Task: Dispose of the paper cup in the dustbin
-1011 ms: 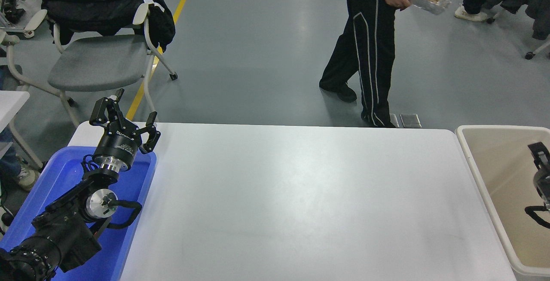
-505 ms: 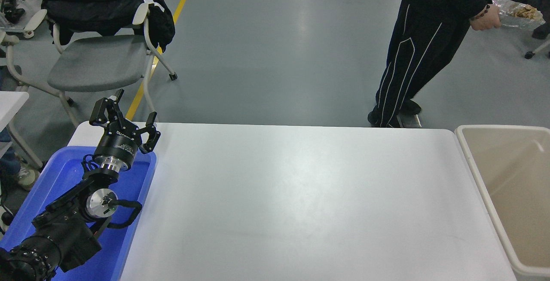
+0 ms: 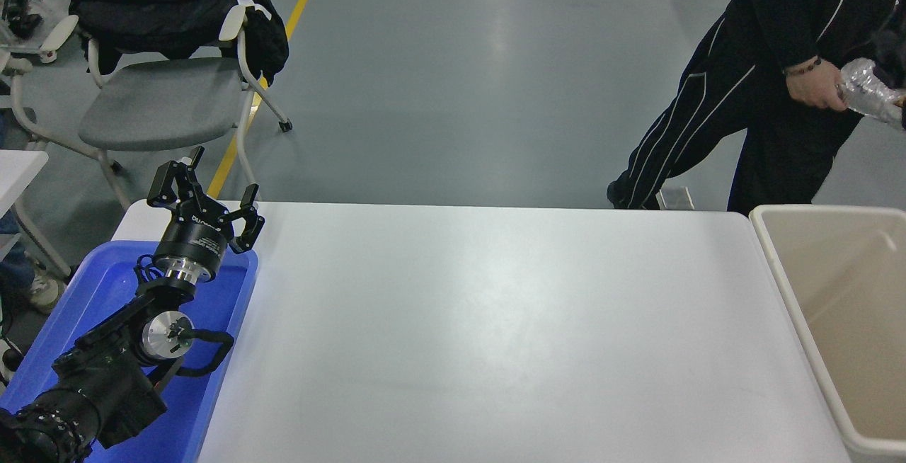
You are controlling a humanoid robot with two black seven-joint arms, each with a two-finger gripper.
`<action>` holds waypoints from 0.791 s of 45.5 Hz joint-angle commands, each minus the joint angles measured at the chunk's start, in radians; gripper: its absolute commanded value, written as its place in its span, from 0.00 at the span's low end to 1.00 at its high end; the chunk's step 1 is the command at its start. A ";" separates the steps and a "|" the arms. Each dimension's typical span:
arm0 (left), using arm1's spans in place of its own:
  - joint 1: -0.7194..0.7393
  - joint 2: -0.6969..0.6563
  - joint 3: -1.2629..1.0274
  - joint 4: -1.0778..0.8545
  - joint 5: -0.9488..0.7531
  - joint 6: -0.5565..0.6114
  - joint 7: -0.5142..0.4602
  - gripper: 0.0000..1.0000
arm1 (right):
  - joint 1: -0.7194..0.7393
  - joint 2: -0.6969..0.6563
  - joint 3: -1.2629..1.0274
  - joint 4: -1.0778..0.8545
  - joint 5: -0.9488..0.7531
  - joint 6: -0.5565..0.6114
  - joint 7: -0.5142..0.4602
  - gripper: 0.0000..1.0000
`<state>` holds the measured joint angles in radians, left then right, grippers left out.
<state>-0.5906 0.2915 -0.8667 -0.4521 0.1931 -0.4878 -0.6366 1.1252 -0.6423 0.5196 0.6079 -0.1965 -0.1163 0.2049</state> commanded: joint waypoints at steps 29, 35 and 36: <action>0.000 0.000 0.000 0.001 0.000 0.000 0.000 1.00 | -0.550 0.322 0.258 0.090 -0.006 0.012 0.401 0.99; 0.000 0.000 0.000 0.000 0.000 0.000 0.000 1.00 | -0.547 0.337 0.258 0.089 -0.004 0.020 0.401 0.99; 0.000 0.000 0.000 0.000 0.000 0.000 0.000 1.00 | -0.542 0.340 0.258 0.087 -0.004 0.020 0.401 0.99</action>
<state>-0.5905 0.2914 -0.8667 -0.4523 0.1934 -0.4878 -0.6365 0.6228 -0.3482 0.7656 0.6875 -0.2020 -0.1053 0.5820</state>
